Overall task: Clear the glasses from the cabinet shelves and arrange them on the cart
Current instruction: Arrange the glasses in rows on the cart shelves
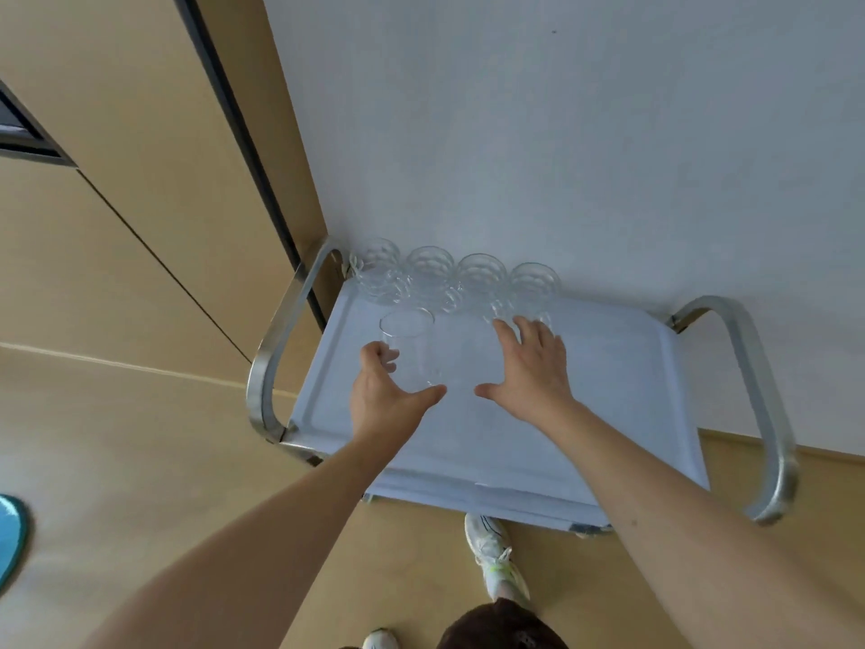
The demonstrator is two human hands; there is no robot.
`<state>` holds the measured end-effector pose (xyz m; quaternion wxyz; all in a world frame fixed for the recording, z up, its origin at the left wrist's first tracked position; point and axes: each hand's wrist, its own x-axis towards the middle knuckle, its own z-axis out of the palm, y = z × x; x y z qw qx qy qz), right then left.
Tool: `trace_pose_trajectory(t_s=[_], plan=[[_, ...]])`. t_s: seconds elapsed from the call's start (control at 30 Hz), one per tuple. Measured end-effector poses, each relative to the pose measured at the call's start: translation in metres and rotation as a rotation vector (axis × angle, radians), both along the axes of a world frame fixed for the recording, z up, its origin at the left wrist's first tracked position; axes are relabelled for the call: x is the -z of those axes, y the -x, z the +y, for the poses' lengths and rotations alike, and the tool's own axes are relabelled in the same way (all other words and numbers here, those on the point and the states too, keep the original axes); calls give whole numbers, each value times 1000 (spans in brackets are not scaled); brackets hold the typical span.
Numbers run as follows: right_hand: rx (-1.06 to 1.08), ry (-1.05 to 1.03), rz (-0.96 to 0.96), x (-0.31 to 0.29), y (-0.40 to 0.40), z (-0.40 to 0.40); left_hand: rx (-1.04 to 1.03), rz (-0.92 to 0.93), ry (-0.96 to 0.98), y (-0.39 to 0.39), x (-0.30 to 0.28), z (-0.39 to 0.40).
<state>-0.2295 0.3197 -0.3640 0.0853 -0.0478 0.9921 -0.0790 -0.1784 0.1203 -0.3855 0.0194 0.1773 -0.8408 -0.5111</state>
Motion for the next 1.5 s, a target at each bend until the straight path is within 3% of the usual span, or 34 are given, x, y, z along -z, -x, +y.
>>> trace_pose_trajectory(t_s=[0.47, 0.87, 1.1, 1.5], plan=[[-43, -81, -138, 27, -173, -14, 15, -84, -52, -150, 25, -11], [-144, -48, -237, 173, -247, 35, -36, -192, 76, -233, 154, 46], [-135, -22, -205, 239, -249, 61, 14, -183, 79, -228, 225, 80], [-37, -36, -45, 337, -186, 88, 78, -33, 19, -142, 308, 102]])
